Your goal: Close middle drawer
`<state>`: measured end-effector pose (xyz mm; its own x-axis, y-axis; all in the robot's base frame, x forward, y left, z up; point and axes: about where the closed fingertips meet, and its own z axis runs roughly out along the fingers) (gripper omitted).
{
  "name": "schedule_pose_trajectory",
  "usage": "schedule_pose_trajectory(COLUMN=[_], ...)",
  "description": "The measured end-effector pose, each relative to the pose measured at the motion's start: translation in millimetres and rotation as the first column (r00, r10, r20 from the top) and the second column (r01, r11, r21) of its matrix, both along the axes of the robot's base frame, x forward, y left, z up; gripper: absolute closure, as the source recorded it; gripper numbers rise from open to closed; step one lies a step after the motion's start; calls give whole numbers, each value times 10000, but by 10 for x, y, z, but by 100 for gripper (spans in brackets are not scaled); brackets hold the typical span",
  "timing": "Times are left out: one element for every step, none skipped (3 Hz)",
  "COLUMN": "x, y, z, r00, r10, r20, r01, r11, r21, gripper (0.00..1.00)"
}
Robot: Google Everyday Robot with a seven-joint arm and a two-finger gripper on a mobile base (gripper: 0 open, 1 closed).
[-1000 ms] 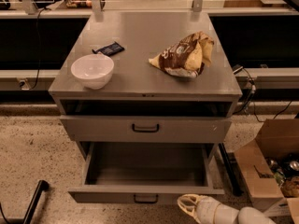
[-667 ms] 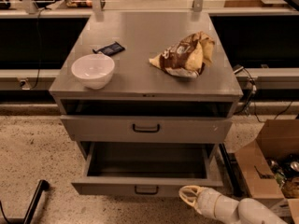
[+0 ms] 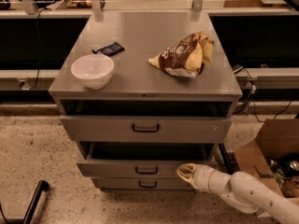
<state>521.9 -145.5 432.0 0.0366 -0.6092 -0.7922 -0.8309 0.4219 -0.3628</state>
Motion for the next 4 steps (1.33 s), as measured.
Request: schedule_pose_trajectory(x=[9, 45, 46, 105], y=[21, 99, 183, 199], z=[-9, -42, -95, -96], r00=[10000, 9998, 9981, 9934], r10=[17, 79, -176, -525], r20=[40, 189, 587, 1015], r01=[-17, -77, 191, 563], r11=[10000, 9999, 9995, 9978], r21=[-29, -138, -260, -346], gripper=[100, 100, 100, 100])
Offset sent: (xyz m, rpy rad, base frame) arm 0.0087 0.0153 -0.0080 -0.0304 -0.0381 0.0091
